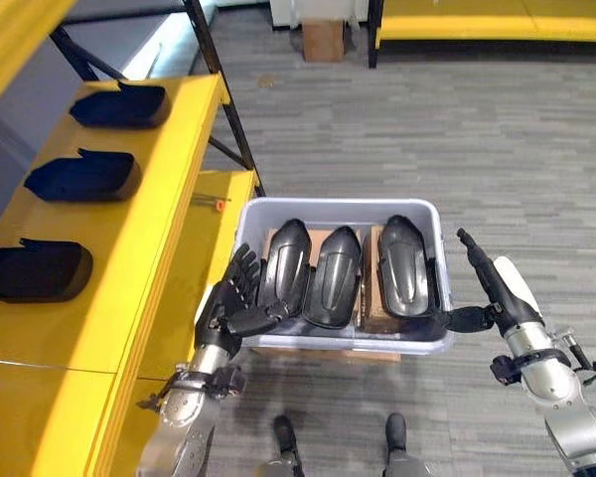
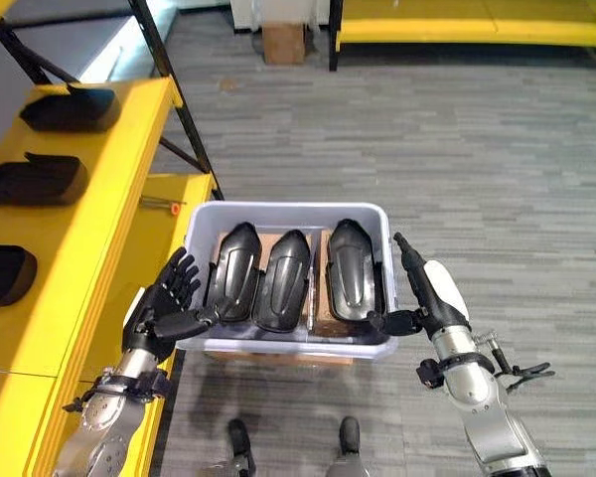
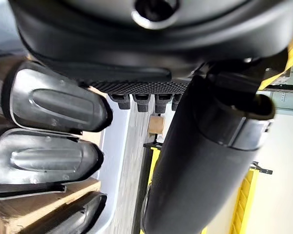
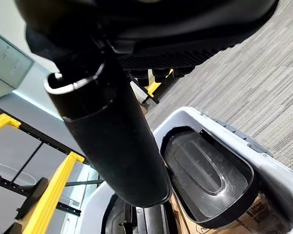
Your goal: Move parts from the plastic box to the shelf.
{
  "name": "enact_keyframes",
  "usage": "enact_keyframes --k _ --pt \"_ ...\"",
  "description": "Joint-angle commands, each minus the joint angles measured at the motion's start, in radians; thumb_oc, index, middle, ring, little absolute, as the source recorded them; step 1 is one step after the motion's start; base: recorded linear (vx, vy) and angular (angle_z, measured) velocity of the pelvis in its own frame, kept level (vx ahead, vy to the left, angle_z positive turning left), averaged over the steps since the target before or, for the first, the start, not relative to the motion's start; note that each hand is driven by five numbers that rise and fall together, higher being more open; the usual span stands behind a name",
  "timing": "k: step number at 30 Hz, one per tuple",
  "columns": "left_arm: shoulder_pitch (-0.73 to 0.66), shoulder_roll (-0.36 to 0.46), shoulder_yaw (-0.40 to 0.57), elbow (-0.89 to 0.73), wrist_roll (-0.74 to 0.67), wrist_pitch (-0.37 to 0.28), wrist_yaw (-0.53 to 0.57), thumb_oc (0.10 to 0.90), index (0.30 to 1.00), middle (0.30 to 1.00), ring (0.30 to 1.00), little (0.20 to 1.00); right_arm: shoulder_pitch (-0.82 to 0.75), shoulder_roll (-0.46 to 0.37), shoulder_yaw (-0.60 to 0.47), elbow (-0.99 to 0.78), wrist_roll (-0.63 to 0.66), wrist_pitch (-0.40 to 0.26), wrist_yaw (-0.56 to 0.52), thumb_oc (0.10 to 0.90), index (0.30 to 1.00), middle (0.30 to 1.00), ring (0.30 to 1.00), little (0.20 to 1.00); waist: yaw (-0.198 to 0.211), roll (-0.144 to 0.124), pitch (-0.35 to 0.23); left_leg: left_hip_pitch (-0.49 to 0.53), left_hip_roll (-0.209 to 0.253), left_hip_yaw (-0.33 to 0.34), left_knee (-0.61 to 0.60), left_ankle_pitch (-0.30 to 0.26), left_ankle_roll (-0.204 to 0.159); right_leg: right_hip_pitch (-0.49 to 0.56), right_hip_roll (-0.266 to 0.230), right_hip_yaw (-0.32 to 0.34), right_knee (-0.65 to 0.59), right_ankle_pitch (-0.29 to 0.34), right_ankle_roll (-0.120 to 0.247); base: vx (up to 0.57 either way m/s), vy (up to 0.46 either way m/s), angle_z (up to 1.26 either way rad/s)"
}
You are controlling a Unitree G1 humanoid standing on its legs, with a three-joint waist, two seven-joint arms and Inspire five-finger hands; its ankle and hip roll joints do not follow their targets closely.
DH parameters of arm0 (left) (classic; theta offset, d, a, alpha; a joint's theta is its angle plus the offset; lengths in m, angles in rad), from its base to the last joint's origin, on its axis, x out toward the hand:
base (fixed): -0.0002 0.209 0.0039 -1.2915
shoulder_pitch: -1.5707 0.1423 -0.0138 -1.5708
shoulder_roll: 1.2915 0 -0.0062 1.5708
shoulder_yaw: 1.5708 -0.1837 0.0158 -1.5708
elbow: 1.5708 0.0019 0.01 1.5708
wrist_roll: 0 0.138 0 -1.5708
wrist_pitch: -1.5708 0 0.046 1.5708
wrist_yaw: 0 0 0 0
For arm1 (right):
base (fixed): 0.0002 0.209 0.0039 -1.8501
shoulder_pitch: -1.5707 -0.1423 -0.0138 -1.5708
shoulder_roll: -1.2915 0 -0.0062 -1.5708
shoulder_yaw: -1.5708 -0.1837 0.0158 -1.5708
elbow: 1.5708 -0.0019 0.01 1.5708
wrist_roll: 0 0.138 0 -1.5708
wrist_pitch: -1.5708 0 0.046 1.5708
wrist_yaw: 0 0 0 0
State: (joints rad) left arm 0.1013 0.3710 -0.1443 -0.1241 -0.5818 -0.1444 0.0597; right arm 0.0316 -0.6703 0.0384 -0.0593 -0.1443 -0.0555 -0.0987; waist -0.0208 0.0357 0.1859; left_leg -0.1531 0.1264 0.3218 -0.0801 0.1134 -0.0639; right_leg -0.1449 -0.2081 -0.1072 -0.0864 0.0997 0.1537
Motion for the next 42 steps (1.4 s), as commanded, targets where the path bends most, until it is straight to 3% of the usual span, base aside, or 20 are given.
enact_keyframes --k 1,11,24,42 --pt "-0.18 0.051 0.046 -0.124 0.003 -0.152 0.025 0.9 1.0 1.0 1.0 1.0 -0.222 -0.056 -0.026 -0.026 0.009 -0.062 -0.078 0.9 1.0 1.0 1.0 1.0 0.019 -0.059 0.062 0.043 0.088 -0.001 -0.004 0.008 -0.082 0.068 -0.097 -0.047 0.017 -0.028 0.043 -0.06 -0.002 -0.06" --pt "-0.329 0.052 -0.013 -0.117 0.02 -0.173 0.091 0.9 1.0 1.0 1.0 1.0 -0.396 -0.08 0.072 -0.024 -0.049 -0.027 -0.13 0.9 1.0 1.0 1.0 1.0 0.017 -0.06 0.128 -0.056 0.093 -0.006 0.042 0.007 -0.083 -0.042 -0.096 -0.029 0.067 -0.024 0.035 -0.04 0.002 -0.02" --pt "-0.382 0.045 -0.03 -0.116 0.02 -0.191 0.126 0.9 1.0 1.0 1.0 1.0 -0.515 -0.062 0.166 -0.01 -0.13 -0.006 -0.149 0.9 1.0 1.0 1.0 1.0 0.024 -0.065 0.162 -0.126 0.094 -0.009 0.077 -0.001 -0.083 -0.101 -0.094 -0.024 0.077 -0.016 0.031 0.0 0.001 -0.01" --pt "-0.375 0.037 -0.026 -0.125 0.038 -0.196 0.139 0.9 1.0 1.0 1.0 1.0 -0.448 -0.031 0.206 -0.092 -0.167 -0.039 -0.099 0.9 1.0 1.0 1.0 1.0 0.015 -0.077 0.188 -0.145 0.096 -0.009 0.093 -0.011 -0.081 -0.125 -0.092 -0.021 0.086 -0.016 0.03 0.0 0.0 0.0"
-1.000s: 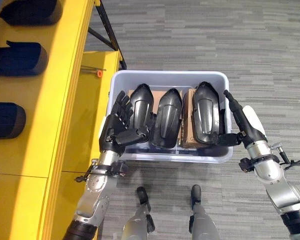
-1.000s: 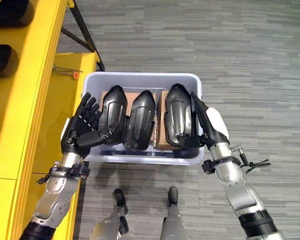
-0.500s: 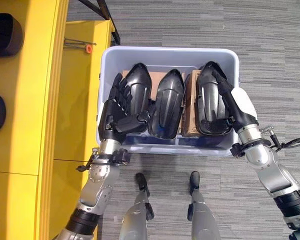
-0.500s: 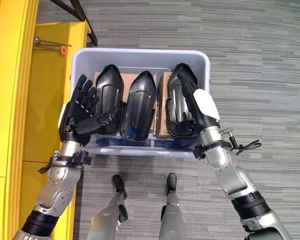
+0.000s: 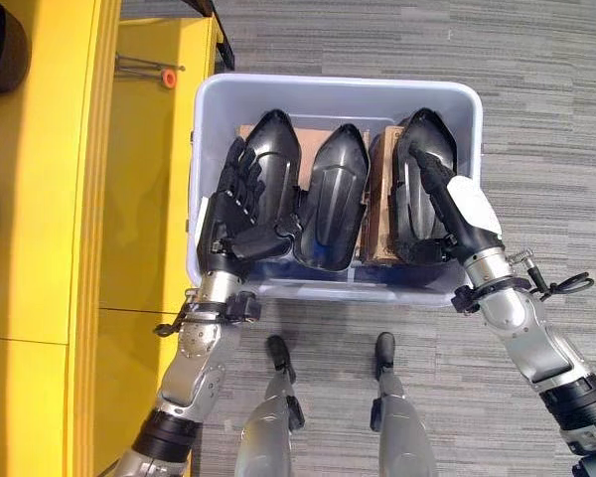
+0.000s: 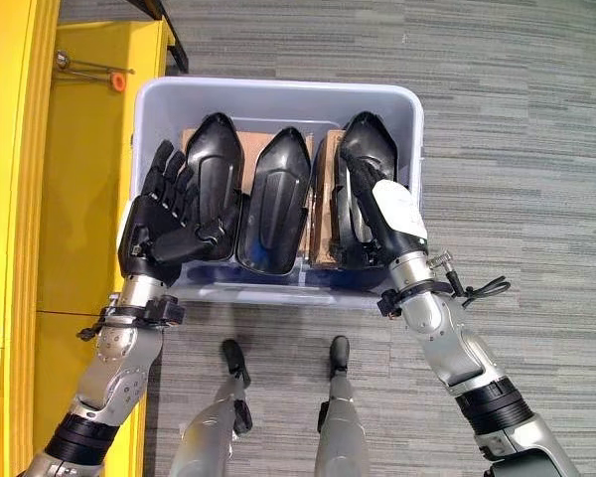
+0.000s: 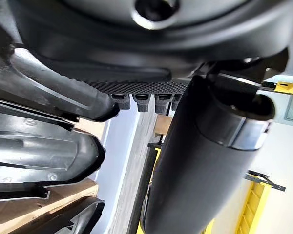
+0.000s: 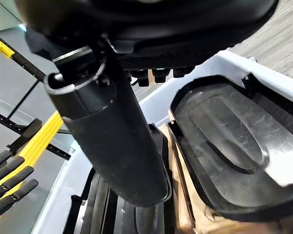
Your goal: Move parts from the plastic box to the shelf.
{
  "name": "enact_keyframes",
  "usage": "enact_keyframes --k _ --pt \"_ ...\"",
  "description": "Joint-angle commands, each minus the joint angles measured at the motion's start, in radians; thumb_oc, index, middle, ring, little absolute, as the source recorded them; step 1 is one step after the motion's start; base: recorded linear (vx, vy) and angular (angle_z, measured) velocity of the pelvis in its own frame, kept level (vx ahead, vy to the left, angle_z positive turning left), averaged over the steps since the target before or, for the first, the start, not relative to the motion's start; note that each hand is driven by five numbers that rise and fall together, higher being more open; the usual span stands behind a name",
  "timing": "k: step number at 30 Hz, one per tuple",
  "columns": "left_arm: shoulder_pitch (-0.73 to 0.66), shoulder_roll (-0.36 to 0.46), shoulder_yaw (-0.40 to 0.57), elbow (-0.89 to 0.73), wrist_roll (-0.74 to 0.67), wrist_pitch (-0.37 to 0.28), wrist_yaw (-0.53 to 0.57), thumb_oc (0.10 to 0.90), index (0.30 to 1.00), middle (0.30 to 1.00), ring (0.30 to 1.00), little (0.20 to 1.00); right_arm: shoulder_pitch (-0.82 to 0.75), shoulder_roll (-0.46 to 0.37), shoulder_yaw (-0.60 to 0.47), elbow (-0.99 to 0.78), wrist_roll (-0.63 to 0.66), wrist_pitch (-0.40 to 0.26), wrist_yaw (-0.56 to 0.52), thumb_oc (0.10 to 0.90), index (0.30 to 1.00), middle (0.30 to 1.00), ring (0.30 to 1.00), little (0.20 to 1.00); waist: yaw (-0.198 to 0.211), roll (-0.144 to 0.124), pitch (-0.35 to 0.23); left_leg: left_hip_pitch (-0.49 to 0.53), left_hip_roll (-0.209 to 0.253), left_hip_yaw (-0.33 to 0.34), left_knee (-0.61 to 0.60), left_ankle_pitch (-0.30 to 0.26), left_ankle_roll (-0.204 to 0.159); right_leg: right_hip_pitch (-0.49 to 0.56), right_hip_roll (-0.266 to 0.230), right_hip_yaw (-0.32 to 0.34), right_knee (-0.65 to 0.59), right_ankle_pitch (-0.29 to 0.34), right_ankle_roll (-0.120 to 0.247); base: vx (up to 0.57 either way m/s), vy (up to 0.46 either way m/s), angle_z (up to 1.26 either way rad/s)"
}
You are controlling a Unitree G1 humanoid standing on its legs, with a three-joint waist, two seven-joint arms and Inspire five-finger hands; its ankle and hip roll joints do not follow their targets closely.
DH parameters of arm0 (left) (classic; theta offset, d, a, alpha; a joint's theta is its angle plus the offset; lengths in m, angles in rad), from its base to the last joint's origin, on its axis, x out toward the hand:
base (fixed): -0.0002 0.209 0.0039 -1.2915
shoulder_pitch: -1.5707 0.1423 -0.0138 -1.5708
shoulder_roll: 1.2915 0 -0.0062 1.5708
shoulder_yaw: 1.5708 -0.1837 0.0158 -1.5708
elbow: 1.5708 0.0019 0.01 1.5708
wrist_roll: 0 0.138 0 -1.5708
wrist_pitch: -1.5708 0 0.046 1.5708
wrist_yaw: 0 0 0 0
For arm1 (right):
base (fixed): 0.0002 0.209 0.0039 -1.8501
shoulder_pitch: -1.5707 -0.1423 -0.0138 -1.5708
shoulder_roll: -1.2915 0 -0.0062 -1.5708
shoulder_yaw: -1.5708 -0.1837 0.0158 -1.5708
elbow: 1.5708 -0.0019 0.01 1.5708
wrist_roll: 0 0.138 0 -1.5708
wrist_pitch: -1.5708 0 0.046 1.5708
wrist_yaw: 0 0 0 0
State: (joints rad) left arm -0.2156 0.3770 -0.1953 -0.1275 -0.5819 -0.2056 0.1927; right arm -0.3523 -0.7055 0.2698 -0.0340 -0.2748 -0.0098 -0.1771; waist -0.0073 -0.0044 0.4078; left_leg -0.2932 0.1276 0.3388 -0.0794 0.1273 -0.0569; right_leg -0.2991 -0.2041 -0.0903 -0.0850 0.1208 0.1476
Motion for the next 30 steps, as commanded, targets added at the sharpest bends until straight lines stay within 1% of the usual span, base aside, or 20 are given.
enact_keyframes --k 1,6,15,16,17,19,24,30 --pt "-0.054 0.032 0.03 -0.123 0.042 -0.135 0.007 0.9 1.0 1.0 1.0 1.0 -0.056 0.005 -0.027 -0.132 -0.033 -0.092 -0.016 0.9 1.0 1.0 1.0 1.0 0.0 -0.038 -0.033 -0.005 0.095 -0.025 0.094 -0.024 -0.088 0.029 -0.095 -0.037 0.086 -0.038 0.036 0.0 0.0 0.0" --pt "-0.039 0.033 0.034 -0.127 0.047 -0.132 0.008 0.9 1.0 1.0 1.0 1.0 -0.019 0.0 -0.037 -0.192 -0.015 -0.116 -0.005 0.9 1.0 1.0 1.0 1.0 -0.007 -0.043 -0.028 -0.006 0.097 -0.02 0.097 -0.028 -0.087 0.021 -0.094 -0.034 0.09 -0.037 0.036 0.0 0.0 0.0" --pt "-0.021 0.039 0.046 -0.134 0.054 -0.134 0.013 0.9 1.0 1.0 1.0 1.0 0.037 -0.006 -0.051 -0.231 -0.001 -0.135 0.004 0.9 1.0 1.0 1.0 1.0 -0.016 -0.047 -0.023 -0.007 0.099 -0.017 0.099 -0.028 -0.087 0.014 -0.094 -0.027 0.093 -0.034 0.036 0.0 0.0 0.0" --pt "-0.019 0.04 0.048 -0.135 0.055 -0.134 0.014 0.9 1.0 1.0 1.0 1.0 0.04 -0.012 -0.055 -0.233 -0.017 -0.133 0.0 0.9 1.0 1.0 1.0 1.0 -0.017 -0.047 -0.023 -0.008 0.099 -0.016 0.099 -0.027 -0.087 0.013 -0.093 -0.027 0.093 -0.034 0.036 0.0 0.0 0.0" --pt "-0.017 0.042 0.054 -0.14 0.059 -0.137 0.019 0.9 1.0 1.0 1.0 1.0 0.042 -0.021 -0.062 -0.232 -0.064 -0.128 -0.017 0.9 1.0 1.0 1.0 1.0 -0.018 -0.046 -0.022 -0.009 0.099 -0.013 0.098 -0.028 -0.088 0.009 -0.092 -0.024 0.094 -0.034 0.039 0.0 0.0 0.0" --pt "-0.018 0.043 0.055 -0.141 0.06 -0.138 0.021 0.9 1.0 1.0 1.0 1.0 0.039 -0.022 -0.062 -0.228 -0.08 -0.125 -0.024 0.9 1.0 1.0 1.0 1.0 -0.018 -0.046 -0.021 -0.01 0.1 -0.011 0.098 -0.027 -0.088 0.007 -0.091 -0.023 0.094 -0.034 0.038 0.0 0.0 0.0" --pt "-0.013 0.043 0.063 -0.146 0.063 -0.141 0.027 0.9 1.0 1.0 1.0 1.0 0.033 -0.053 -0.068 -0.206 -0.187 -0.108 -0.059 0.9 1.0 1.0 1.0 1.0 -0.021 -0.04 -0.011 -0.02 0.102 -0.013 0.098 -0.019 -0.091 -0.008 -0.089 -0.015 0.101 -0.033 0.037 0.0 -0.002 -0.01" --pt "-0.007 0.044 0.066 -0.152 0.064 -0.14 0.026 0.9 1.0 1.0 1.0 1.0 0.036 -0.067 -0.066 -0.191 -0.238 -0.101 -0.069 0.9 1.0 1.0 1.0 1.0 -0.022 -0.034 -0.006 -0.036 0.104 -0.019 0.101 -0.015 -0.092 -0.022 -0.085 -0.01 0.104 -0.034 0.035 0.0 0.0 0.0"
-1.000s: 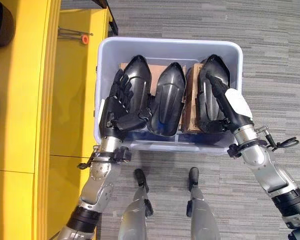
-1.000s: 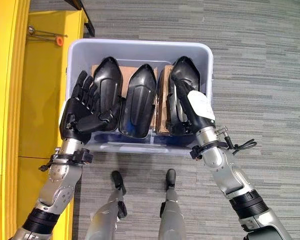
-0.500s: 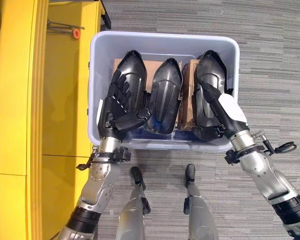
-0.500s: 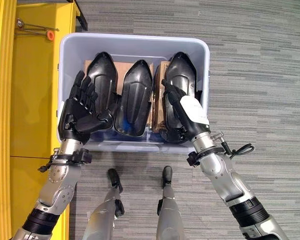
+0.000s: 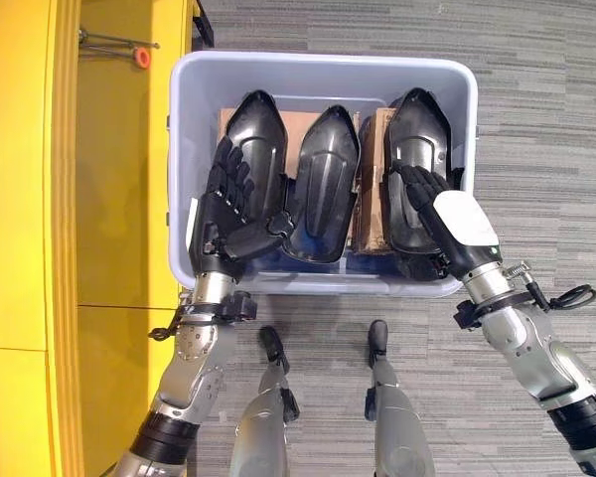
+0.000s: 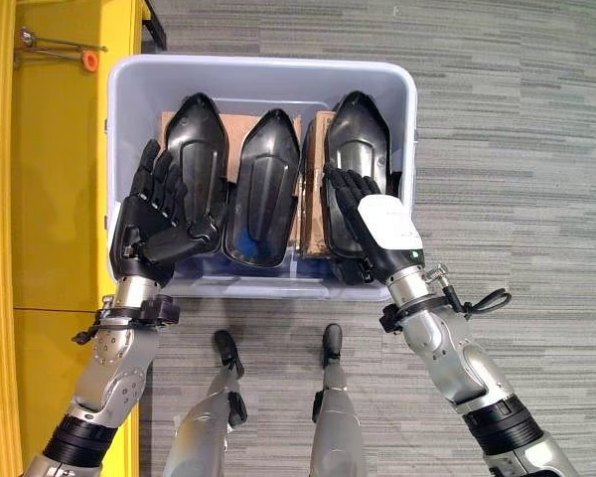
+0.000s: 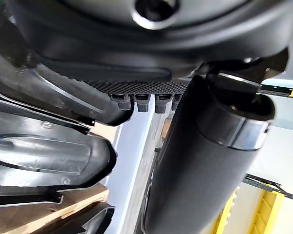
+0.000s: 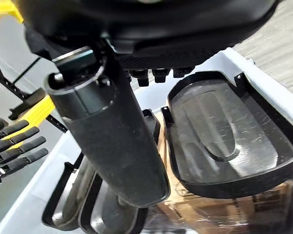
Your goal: Move parts from the plastic box to the shelf.
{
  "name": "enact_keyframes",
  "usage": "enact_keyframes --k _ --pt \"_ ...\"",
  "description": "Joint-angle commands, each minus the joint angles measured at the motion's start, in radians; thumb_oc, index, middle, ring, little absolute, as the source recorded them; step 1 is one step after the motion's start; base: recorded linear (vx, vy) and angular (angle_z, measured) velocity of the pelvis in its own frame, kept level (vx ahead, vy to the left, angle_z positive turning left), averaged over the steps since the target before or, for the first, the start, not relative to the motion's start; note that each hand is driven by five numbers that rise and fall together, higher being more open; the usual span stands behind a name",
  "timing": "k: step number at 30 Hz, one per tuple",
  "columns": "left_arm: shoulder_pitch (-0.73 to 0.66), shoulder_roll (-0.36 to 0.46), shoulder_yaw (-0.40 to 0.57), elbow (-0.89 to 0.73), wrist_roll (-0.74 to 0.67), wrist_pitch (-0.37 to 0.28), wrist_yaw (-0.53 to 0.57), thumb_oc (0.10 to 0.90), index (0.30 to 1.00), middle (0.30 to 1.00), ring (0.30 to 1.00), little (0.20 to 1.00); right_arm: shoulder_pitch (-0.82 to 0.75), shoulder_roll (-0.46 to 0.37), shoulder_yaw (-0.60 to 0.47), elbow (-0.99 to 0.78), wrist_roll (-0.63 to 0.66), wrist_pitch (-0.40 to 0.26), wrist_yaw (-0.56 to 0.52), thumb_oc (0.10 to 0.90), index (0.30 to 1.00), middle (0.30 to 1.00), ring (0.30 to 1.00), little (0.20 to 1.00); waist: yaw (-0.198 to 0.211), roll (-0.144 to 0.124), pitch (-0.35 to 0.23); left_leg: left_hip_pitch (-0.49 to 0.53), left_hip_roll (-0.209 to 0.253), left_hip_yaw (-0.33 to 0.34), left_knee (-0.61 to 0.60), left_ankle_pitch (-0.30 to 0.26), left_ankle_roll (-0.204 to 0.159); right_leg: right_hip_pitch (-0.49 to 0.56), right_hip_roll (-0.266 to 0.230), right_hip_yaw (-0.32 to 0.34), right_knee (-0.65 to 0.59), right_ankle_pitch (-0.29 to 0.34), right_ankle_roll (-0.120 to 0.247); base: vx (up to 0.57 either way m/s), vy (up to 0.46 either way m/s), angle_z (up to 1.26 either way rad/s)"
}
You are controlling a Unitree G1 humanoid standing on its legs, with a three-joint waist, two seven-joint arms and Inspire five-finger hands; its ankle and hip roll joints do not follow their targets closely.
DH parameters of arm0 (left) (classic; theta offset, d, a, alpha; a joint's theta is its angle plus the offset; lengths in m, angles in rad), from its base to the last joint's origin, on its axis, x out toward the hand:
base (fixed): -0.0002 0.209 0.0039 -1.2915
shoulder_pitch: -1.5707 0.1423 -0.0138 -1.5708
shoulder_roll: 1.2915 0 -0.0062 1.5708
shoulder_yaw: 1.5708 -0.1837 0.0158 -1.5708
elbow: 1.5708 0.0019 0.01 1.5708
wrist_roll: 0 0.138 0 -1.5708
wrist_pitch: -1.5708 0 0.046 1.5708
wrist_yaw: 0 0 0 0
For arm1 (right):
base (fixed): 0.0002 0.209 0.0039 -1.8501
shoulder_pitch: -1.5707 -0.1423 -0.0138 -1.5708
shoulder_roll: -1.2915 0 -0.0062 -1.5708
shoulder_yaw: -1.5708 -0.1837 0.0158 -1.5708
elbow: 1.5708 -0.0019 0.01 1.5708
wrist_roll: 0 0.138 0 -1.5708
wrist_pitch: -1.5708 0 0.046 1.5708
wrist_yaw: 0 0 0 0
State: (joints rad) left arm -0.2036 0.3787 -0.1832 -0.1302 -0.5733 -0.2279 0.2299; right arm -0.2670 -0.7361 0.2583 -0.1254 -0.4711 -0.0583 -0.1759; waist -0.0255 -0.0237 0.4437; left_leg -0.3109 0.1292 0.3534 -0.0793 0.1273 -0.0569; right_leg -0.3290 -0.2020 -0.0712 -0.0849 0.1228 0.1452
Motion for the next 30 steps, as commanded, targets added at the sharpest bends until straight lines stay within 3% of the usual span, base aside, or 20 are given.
enact_keyframes --k 1,30 --pt "-0.02 0.043 0.053 -0.15 0.054 -0.118 -0.012 0.9 1.0 1.0 1.0 1.0 -0.047 -0.04 -0.056 -0.094 -0.053 -0.049 -0.074 0.9 1.0 1.0 1.0 1.0 -0.005 -0.013 -0.04 -0.022 0.104 -0.034 0.1 -0.012 -0.093 0.004 -0.086 -0.028 0.104 -0.036 0.037 0.0 0.0 0.0" --pt "-0.042 0.044 0.047 -0.161 0.066 -0.125 0.016 0.9 1.0 1.0 1.0 1.0 -0.091 -0.036 -0.041 0.015 -0.13 0.003 -0.132 0.9 1.0 1.0 1.0 1.0 -0.006 0.01 -0.004 -0.105 0.112 -0.045 0.123 -0.037 -0.103 -0.108 -0.07 -0.006 0.178 -0.068 0.036 0.01 -0.001 0.0"
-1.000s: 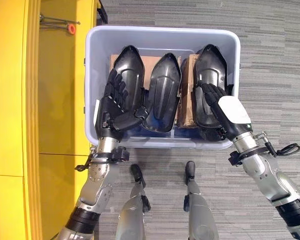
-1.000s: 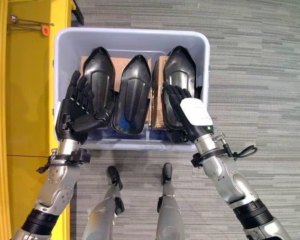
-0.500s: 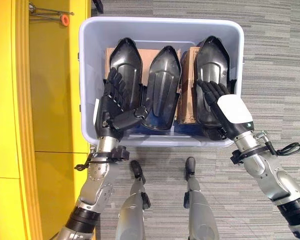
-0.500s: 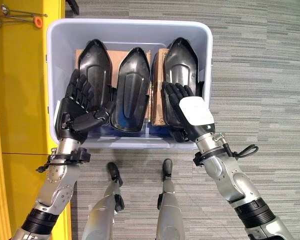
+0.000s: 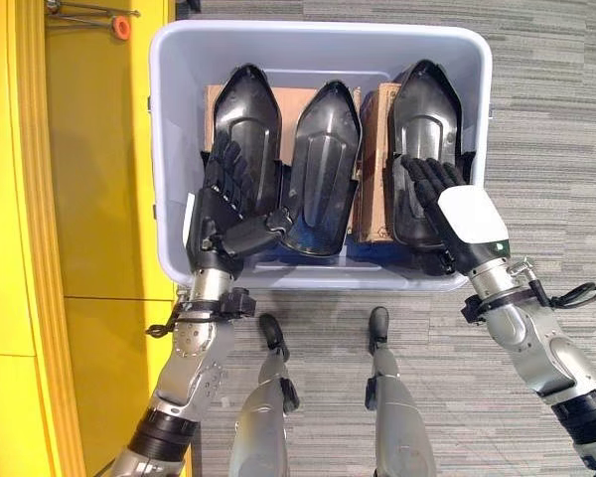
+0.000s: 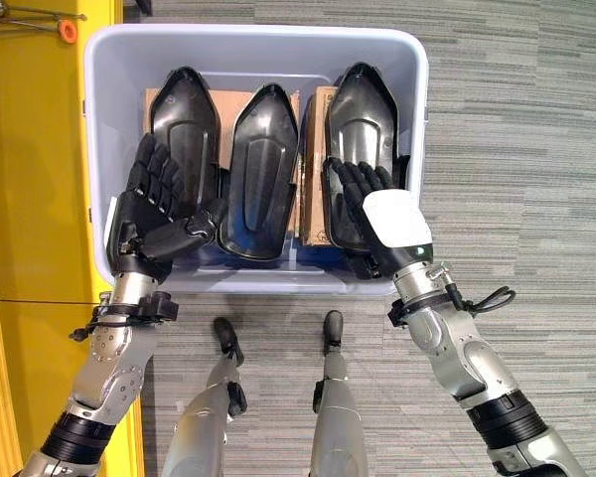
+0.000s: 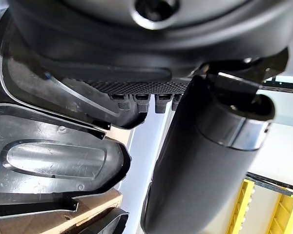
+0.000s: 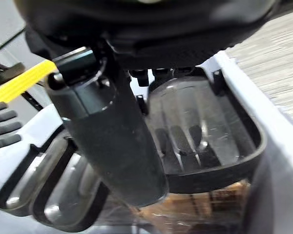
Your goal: Move parts from the plastic box to the shelf.
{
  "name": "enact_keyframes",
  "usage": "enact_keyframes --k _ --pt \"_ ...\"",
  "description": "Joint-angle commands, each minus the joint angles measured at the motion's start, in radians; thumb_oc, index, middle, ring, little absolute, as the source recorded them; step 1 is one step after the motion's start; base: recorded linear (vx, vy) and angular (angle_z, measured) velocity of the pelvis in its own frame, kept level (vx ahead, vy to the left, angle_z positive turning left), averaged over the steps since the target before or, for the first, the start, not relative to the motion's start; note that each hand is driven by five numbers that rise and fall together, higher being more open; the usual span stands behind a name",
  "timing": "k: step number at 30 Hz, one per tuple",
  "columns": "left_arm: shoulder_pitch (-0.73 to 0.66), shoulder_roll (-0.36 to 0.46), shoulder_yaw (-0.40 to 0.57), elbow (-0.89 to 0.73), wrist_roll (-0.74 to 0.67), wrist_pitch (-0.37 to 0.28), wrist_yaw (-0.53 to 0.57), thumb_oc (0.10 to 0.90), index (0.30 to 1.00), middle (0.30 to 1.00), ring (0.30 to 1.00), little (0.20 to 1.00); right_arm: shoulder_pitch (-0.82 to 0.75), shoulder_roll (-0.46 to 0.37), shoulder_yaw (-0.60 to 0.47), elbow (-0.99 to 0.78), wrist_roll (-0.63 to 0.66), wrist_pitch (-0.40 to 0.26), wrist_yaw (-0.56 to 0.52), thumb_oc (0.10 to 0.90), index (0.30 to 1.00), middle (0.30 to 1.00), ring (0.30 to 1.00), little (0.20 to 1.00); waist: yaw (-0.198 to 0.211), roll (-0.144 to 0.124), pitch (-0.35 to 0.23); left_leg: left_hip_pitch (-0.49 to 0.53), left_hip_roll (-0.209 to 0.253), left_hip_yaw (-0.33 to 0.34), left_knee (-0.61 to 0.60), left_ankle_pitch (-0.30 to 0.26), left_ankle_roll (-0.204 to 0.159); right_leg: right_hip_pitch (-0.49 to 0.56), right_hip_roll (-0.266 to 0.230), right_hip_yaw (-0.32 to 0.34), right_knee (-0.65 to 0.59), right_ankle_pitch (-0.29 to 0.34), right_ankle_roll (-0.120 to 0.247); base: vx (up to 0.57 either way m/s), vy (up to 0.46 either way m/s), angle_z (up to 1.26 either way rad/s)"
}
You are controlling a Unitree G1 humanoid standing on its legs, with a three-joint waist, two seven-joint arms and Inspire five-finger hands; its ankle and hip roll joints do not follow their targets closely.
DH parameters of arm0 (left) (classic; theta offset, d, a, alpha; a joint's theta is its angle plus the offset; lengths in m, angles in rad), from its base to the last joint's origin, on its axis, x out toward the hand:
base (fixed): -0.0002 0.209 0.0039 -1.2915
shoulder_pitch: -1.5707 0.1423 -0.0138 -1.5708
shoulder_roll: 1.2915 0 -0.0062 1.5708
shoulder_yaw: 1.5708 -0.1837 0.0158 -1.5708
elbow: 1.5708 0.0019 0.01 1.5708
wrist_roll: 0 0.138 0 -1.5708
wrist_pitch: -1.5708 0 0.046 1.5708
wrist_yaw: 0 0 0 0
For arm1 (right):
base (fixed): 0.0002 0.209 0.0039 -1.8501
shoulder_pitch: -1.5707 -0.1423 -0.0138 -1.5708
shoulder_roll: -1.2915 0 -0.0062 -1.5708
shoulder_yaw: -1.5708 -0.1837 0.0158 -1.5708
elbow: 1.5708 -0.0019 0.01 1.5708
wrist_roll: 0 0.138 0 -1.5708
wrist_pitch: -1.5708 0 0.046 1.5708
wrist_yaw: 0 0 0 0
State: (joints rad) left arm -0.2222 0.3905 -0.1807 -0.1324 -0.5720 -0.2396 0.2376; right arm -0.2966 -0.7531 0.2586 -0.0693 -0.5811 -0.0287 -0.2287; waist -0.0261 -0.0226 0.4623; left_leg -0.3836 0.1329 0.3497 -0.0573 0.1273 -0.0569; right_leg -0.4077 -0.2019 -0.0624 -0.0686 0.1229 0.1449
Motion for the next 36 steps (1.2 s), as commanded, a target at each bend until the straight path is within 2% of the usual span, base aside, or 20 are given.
enact_keyframes --k 1,13,22,23,24,27,36 --pt "-0.025 0.033 0.044 -0.159 0.066 -0.113 0.009 0.9 1.0 1.0 1.0 1.0 -0.065 -0.02 -0.042 -0.037 -0.022 -0.025 -0.082 0.9 1.0 1.0 1.0 1.0 -0.006 0.01 -0.021 -0.039 0.107 -0.042 0.103 -0.039 -0.103 -0.036 -0.068 -0.012 0.165 -0.068 0.036 0.0 0.0 0.0" --pt "-0.02 0.04 0.06 -0.183 0.068 -0.111 0.008 0.9 1.0 1.0 1.0 1.0 -0.062 -0.035 -0.08 0.014 -0.043 -0.003 -0.108 0.9 1.0 1.0 1.0 1.0 -0.01 0.026 -0.001 -0.145 0.122 -0.049 0.152 -0.053 -0.101 -0.148 -0.059 0.003 0.214 -0.074 0.031 -0.01 -0.007 -0.02" --pt "-0.035 0.036 0.054 -0.186 0.069 -0.109 0.02 0.9 1.0 1.0 1.0 1.0 -0.081 -0.008 -0.049 0.053 -0.04 0.008 -0.112 0.9 1.0 1.0 1.0 1.0 -0.01 0.037 0.007 -0.226 0.126 -0.063 0.194 -0.072 -0.096 -0.231 -0.057 0.007 0.265 -0.087 0.026 0.0 -0.003 0.0" --pt "-0.035 0.034 0.053 -0.186 0.067 -0.107 0.019 0.9 1.0 1.0 1.0 1.0 -0.088 -0.005 -0.041 0.062 -0.043 0.011 -0.107 0.847 0.926 0.926 0.926 0.926 -0.01 0.04 0.008 -0.237 0.125 -0.068 0.202 -0.075 -0.094 -0.242 -0.055 0.008 0.273 -0.09 0.024 0.0 0.0 0.0" --pt "-0.038 0.033 0.052 -0.185 0.068 -0.108 0.021 0.9 1.0 1.0 1.0 1.0 -0.093 -0.002 -0.031 0.075 -0.042 0.012 -0.108 0.612 0.596 0.596 0.596 0.596 -0.01 0.041 0.007 -0.243 0.124 -0.068 0.205 -0.077 -0.093 -0.249 -0.055 0.008 0.277 -0.092 0.023 0.0 0.003 0.03" --pt "-0.039 0.039 0.05 -0.186 0.066 -0.109 0.015 0.9 1.0 1.0 1.0 1.0 -0.099 -0.004 -0.019 0.096 -0.044 0.013 -0.104 0.4 0.3 0.3 0.3 0.3 -0.009 0.048 0.004 -0.257 0.124 -0.073 0.21 -0.077 -0.093 -0.264 -0.058 0.006 0.286 -0.092 0.023 0.0 0.0 0.0" --pt "-0.043 0.037 0.042 -0.176 0.058 -0.11 0.016 0.9 1.0 1.0 1.0 1.0 -0.092 -0.002 0.002 0.108 -0.049 0.001 -0.101 0.4 0.3 0.3 0.3 0.3 -0.008 0.051 -0.013 -0.258 0.119 -0.079 0.205 -0.076 -0.094 -0.268 -0.058 0.002 0.291 -0.096 0.02 0.0 0.004 0.01"
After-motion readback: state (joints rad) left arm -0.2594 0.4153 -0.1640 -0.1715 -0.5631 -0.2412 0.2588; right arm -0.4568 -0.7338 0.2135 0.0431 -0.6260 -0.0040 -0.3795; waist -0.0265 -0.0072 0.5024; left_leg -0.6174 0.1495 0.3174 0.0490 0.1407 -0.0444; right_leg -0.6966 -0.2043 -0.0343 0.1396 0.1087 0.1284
